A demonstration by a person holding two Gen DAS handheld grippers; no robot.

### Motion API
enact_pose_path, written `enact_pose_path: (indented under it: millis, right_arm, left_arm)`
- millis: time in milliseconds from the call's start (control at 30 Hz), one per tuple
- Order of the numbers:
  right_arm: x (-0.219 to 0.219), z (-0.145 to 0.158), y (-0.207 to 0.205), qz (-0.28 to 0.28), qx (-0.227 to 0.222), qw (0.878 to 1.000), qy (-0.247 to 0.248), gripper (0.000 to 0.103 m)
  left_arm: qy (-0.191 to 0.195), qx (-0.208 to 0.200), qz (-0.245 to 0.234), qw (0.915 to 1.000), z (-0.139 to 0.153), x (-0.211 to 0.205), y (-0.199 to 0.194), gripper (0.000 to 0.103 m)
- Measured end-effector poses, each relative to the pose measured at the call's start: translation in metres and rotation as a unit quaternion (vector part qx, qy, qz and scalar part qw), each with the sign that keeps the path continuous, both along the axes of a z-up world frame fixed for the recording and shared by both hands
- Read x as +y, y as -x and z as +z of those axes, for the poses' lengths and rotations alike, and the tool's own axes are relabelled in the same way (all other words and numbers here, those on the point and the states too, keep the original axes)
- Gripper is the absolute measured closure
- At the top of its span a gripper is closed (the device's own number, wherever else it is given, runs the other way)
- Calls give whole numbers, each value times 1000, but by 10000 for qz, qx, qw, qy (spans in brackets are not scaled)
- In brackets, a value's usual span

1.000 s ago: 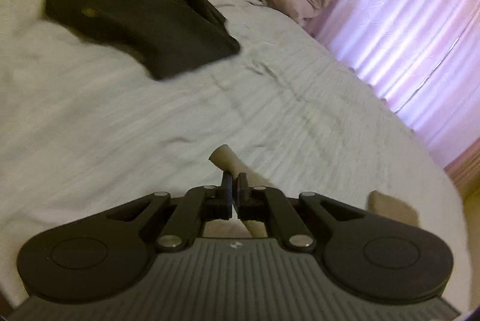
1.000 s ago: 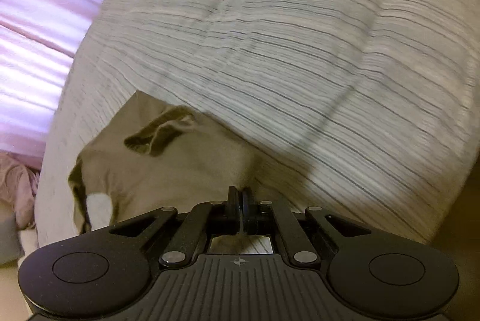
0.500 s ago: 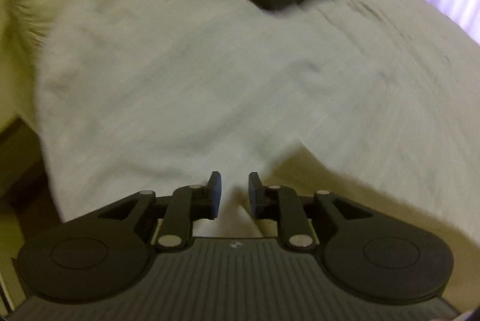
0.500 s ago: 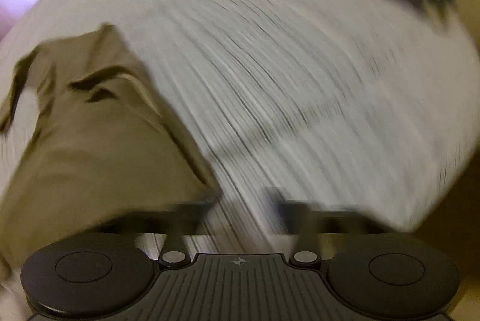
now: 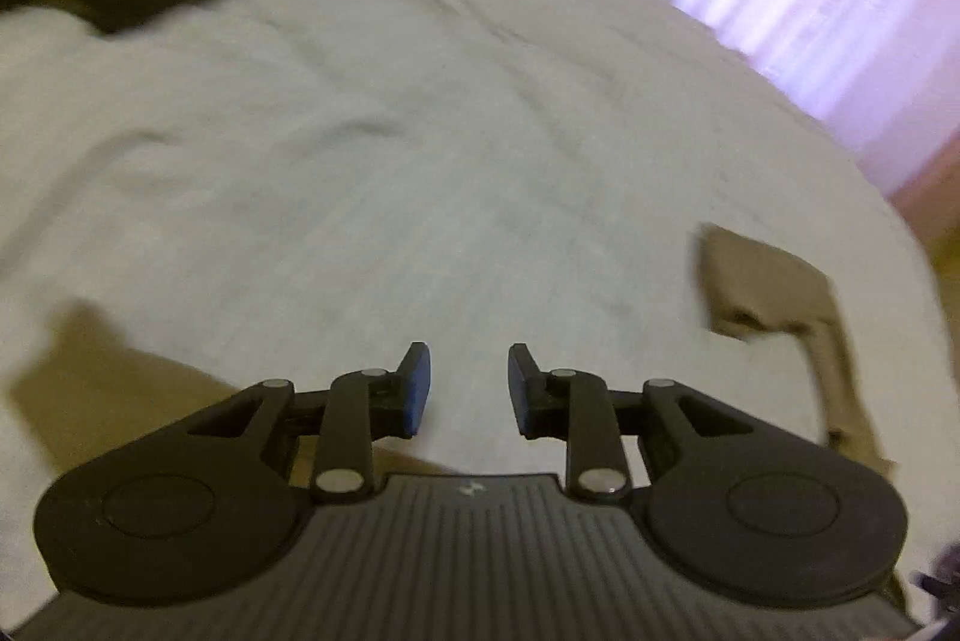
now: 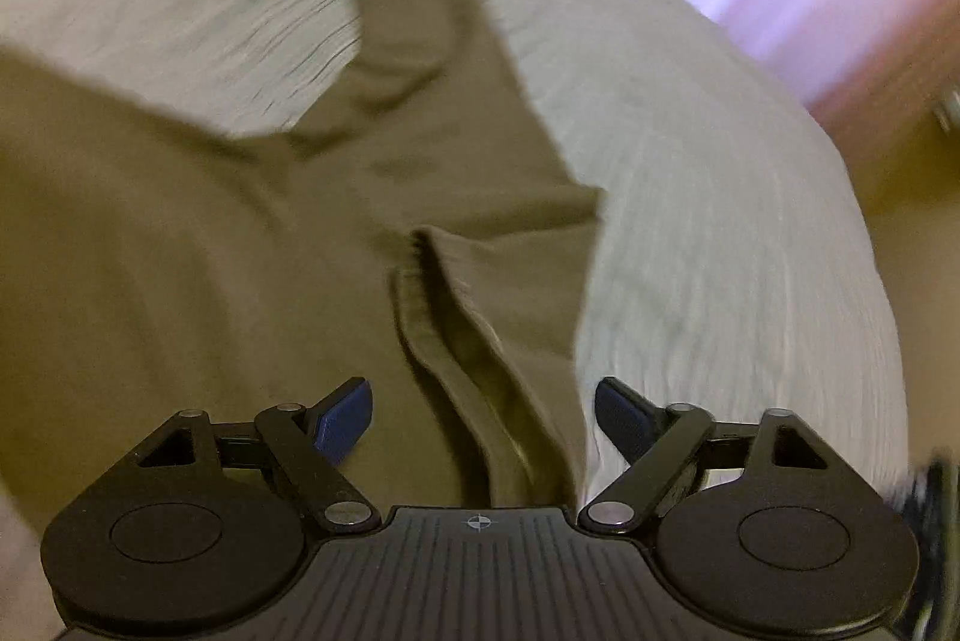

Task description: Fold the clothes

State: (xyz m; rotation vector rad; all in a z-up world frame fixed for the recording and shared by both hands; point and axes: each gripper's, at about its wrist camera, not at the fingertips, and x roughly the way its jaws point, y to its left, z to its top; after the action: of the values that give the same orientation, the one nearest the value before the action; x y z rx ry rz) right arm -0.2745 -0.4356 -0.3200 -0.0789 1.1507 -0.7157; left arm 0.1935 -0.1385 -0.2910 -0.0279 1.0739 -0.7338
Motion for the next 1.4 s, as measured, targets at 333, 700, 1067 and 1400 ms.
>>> enact_pose_path:
  millis: [333,700,1067,1400]
  right_arm:
    - [-105,13,99,-3507,-1717,9187,-595,71]
    - [-134,2,185,-4479,-3369,8025,-2046,24]
    - [-168,-31,168,-4777,-3424,7776,-2233,24]
    - [-173,-31,164,-4894,-3156,7828,-2193,24]
  left_arm:
    - [-145,210,-375,9990,-15,-70,3,78]
    - [558,1278,-450,9892,-55,-180,7,67]
    - [1507,2884,1004,9402,-124,-242,-1,54]
    - [1200,-475,-820,9882,-1,-250,-80,103]
